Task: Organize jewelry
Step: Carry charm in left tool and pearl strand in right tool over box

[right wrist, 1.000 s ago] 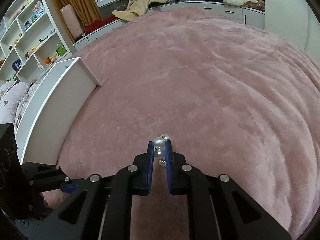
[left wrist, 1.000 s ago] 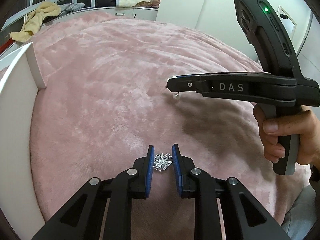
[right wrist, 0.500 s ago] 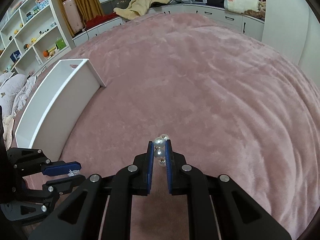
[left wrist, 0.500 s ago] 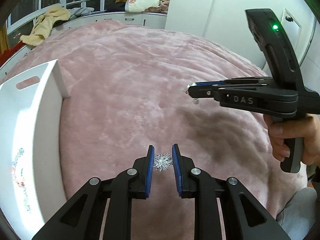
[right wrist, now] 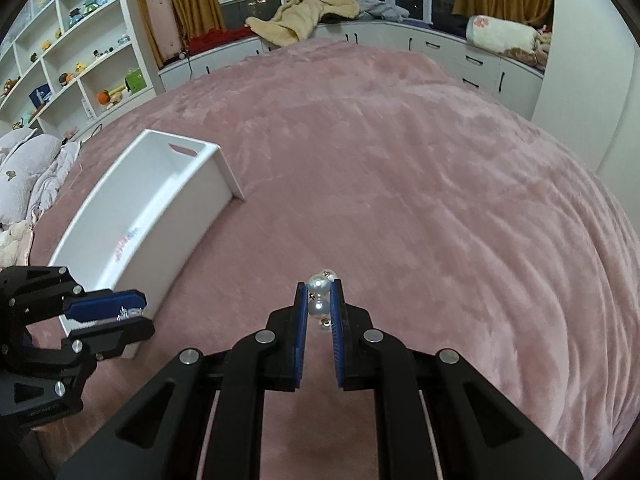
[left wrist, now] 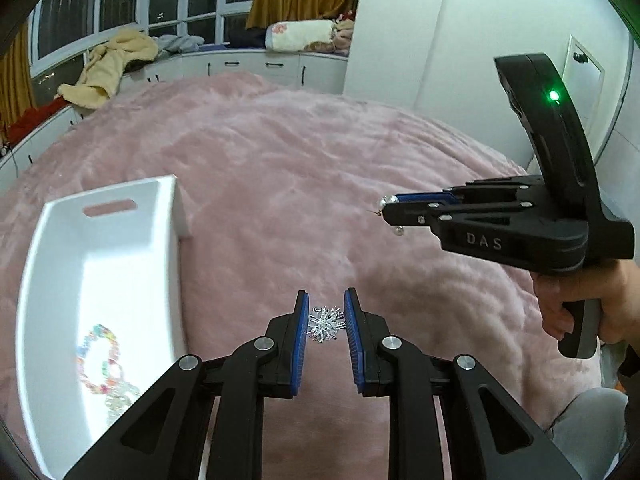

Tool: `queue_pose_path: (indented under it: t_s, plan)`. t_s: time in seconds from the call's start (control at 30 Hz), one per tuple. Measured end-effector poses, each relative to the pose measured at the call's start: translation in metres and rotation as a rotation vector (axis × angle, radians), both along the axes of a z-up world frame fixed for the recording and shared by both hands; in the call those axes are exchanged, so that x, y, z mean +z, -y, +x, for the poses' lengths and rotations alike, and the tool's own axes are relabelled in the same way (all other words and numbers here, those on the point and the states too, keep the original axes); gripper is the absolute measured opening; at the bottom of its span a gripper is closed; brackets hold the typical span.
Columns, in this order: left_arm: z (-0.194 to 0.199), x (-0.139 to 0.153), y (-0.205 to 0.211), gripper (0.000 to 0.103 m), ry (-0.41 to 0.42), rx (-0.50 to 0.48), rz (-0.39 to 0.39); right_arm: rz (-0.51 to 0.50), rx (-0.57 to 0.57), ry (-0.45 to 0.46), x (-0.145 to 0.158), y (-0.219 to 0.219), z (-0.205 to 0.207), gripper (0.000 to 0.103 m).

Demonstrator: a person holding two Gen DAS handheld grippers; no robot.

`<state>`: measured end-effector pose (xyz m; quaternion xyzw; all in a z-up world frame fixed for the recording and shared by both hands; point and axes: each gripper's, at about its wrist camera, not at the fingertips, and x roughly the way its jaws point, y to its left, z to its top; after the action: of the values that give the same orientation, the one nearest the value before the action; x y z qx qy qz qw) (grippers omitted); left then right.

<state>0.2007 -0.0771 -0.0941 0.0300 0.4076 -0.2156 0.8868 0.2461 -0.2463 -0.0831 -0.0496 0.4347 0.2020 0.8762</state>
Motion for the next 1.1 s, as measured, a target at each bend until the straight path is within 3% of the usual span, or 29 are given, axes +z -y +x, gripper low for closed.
queue_pose_path:
  t_s: [0.37,0.83,1.1]
  plan:
    - [0.002,0.021,-0.063,0.023,0.016,0.102,0.002,-0.009,0.078,0.036,0.029,-0.058,0.007,0.012]
    - [-0.002,0.010,-0.134,0.023,0.011,0.210,0.050,0.020,0.203,0.054,0.038,-0.135,0.009,0.012]
    - [-0.003,-0.008,-0.160,0.023,-0.016,0.250,0.060,0.040,0.281,0.042,0.024,-0.182,0.002,0.012]
